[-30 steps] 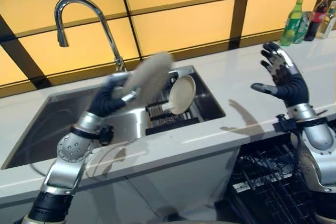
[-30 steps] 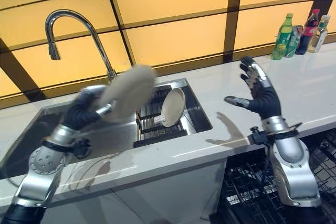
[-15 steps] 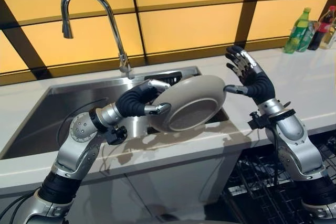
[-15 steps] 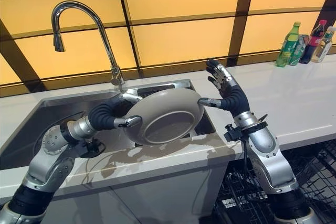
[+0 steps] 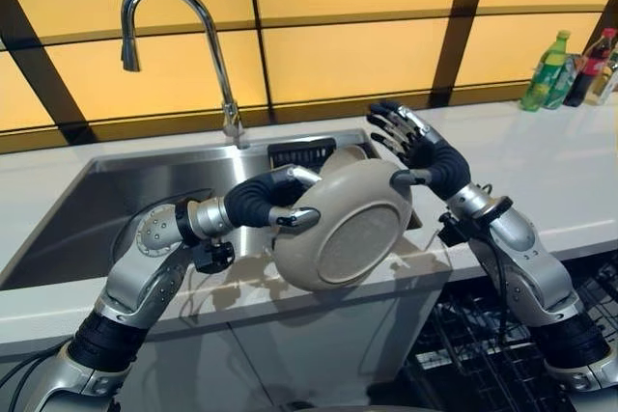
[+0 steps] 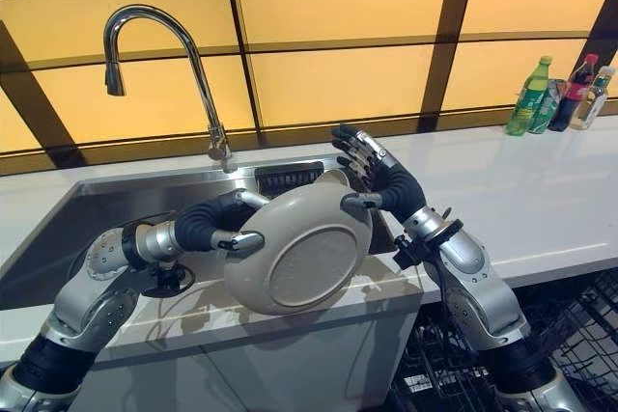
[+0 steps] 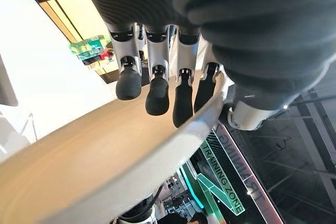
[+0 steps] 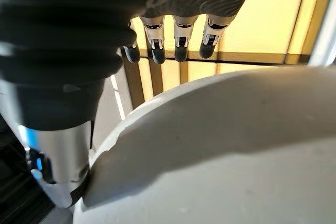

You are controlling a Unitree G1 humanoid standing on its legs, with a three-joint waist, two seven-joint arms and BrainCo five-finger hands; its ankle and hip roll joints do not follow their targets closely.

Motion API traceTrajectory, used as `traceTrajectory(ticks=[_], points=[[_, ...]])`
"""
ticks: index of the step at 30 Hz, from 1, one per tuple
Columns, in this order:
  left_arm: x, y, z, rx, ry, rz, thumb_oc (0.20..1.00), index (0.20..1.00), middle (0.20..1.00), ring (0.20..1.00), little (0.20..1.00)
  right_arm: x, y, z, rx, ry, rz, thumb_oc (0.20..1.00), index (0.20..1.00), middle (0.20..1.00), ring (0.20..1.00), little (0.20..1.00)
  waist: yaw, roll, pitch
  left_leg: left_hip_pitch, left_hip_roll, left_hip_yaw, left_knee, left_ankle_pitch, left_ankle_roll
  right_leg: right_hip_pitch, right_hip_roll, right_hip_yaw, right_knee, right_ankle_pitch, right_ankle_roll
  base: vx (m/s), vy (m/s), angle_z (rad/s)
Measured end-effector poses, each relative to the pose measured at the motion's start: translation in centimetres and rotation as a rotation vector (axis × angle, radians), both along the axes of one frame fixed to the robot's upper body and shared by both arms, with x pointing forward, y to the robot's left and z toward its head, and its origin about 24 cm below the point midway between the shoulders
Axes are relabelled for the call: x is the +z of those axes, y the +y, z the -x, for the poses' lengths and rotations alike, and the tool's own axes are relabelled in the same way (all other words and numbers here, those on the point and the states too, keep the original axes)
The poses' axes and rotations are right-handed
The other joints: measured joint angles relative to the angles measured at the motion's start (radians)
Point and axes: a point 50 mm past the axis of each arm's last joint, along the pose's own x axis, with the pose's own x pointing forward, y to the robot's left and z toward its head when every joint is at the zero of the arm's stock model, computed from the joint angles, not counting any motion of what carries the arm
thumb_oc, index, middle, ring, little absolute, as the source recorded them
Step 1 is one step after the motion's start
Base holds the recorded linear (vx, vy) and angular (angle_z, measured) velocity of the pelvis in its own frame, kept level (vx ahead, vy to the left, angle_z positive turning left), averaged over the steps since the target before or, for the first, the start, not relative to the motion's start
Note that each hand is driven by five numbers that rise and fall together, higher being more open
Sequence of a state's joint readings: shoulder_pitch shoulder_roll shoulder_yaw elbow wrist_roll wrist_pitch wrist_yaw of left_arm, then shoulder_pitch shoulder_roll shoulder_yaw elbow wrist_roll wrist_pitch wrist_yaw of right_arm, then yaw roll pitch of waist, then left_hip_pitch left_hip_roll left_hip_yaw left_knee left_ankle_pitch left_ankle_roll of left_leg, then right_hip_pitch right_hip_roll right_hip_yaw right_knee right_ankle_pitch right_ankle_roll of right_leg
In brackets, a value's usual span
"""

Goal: Pick up plates and place into dishwasher.

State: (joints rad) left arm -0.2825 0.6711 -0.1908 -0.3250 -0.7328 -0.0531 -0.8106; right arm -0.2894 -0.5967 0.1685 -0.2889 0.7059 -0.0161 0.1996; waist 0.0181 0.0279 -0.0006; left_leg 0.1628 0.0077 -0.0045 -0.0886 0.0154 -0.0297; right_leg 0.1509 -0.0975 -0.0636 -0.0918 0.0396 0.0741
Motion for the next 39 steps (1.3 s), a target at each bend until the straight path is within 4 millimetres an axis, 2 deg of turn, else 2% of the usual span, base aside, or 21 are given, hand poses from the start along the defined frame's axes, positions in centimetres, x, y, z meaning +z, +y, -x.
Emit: traceTrajectory(ticks=[5, 13, 24, 33, 39], points=[[-0.1, -0.1, 0.1, -0.024, 0.002, -0.010, 0.200, 0.200, 0.200, 0.200, 0.200, -0.4, 0.2, -0.1, 0.051, 0.057, -0.005, 1.000, 1.000, 1.000, 1.000, 1.000, -0.001, 0.000, -0.006, -0.002, 0.002, 0.003, -0.004, -0.001, -0.001, -0.007, 0.001, 0.003, -0.002, 0.001, -0.001, -0.01, -0.009, -0.03], [0.0, 0.4, 0.1, -0.026, -0.004, -0.046, 0.200, 0.200, 0.200, 0.200, 0.200, -1.9, -0.1, 0.6, 0.317, 0.203, 0.254, 1.000, 1.000, 1.000, 1.000, 1.000, 0.001, -0.007, -0.016, -0.014, 0.005, 0.002, 0.000, -0.001, -0.002, -0.016, 0.005, 0.002, 0.000, 0.002, -0.003, 0.00, -0.006, 0.00], [0.6, 1.2, 0.3, -0.026, -0.017, -0.060, 0.200, 0.200, 0.200, 0.200, 0.200, -3.7, 0.2, 1.8, 0.569, 0.349, 0.396, 1.000, 1.000, 1.000, 1.000, 1.000, 0.007, -0.027, -0.023, -0.016, 0.007, 0.002, -0.005, -0.005, -0.005, -0.013, 0.005, -0.002, -0.005, 0.000, -0.004, 0.00, 0.000, 0.00], [1.0, 1.4, 0.4, -0.040, -0.022, -0.025, 0.200, 0.200, 0.200, 0.200, 0.200, -3.7, 0.4, 1.9, 0.581, 0.361, 0.345, 1.000, 1.000, 1.000, 1.000, 1.000, 0.035, -0.036, -0.020, -0.012, 0.006, 0.003, 0.000, -0.003, -0.004, -0.014, 0.005, -0.003, -0.005, 0.001, -0.004, 0.00, 0.000, 0.00], [1.6, 1.9, 0.3, -0.023, -0.039, -0.001, 0.200, 0.200, 0.200, 0.200, 0.200, -3.7, 0.4, 1.8, 0.577, 0.366, 0.333, 1.000, 1.000, 1.000, 1.000, 1.000, 0.029, -0.037, -0.020, -0.011, 0.007, 0.005, -0.002, -0.004, -0.004, -0.015, 0.005, -0.003, -0.005, 0.001, -0.004, 0.00, 0.000, 0.00]])
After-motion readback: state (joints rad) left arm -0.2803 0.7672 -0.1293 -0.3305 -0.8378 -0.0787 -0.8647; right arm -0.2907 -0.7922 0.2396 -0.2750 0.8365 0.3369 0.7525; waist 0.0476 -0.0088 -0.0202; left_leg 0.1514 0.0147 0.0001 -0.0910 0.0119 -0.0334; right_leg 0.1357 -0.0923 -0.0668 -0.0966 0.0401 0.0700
